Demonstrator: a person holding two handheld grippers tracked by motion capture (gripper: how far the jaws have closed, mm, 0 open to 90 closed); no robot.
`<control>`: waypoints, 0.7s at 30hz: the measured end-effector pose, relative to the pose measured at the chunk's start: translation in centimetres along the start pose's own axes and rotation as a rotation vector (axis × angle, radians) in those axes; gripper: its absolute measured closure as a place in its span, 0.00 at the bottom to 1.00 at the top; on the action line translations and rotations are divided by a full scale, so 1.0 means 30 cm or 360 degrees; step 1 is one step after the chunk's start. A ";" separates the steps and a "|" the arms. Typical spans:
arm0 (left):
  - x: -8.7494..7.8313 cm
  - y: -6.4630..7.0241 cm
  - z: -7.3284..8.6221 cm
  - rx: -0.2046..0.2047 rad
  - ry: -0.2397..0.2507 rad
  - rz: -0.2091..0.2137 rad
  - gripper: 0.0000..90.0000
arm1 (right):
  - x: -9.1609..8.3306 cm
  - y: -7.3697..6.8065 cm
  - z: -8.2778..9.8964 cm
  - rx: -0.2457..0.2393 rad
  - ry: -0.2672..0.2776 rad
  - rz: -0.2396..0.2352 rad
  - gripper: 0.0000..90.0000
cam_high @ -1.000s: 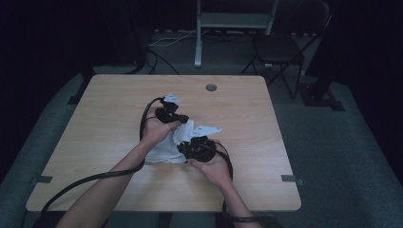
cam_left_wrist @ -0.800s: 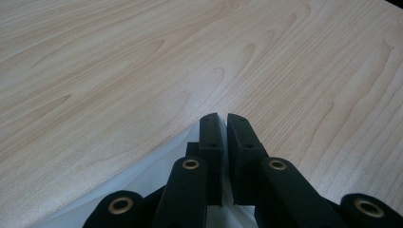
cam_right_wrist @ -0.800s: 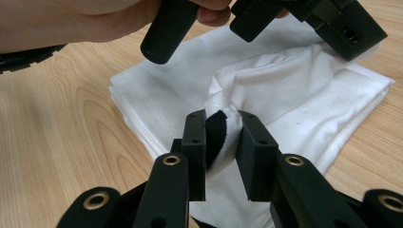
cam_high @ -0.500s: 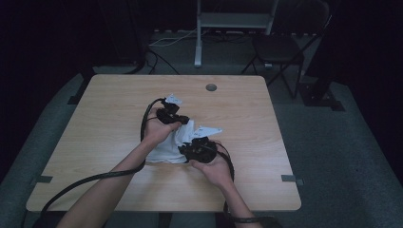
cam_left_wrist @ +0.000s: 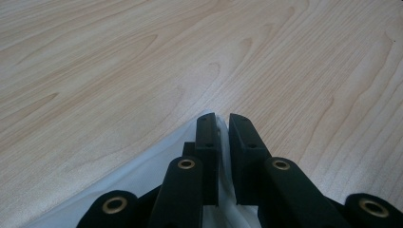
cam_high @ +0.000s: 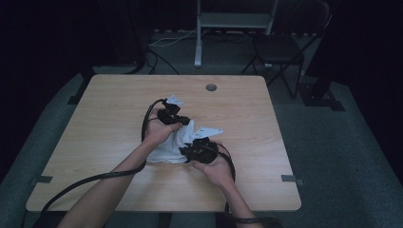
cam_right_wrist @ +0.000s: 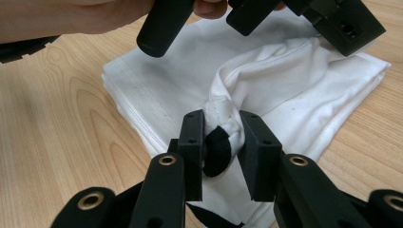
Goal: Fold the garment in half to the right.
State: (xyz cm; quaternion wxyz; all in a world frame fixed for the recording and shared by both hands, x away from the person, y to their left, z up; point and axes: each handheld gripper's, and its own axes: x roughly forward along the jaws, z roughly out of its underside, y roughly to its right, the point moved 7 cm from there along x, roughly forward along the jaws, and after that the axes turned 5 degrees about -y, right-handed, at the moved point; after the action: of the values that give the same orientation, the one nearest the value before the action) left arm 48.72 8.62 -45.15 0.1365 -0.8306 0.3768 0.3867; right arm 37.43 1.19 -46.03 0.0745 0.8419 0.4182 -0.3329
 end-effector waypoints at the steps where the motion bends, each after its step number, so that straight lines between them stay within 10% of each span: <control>1: 0.001 0.002 0.000 -0.0006 -0.0001 0.0005 0.92 | -0.001 0.000 0.000 -0.0003 -0.0005 0.0005 0.79; 21: 0.005 0.013 -0.007 0.0013 0.0019 0.0008 0.76 | -0.023 0.025 -0.006 0.0019 -0.0005 0.0082 0.58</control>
State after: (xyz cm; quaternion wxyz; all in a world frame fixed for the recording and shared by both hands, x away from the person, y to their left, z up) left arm 48.60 8.16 -45.09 0.1368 -0.8314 0.3814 0.3804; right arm 37.80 0.34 -45.58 0.0786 0.8523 0.3943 -0.3346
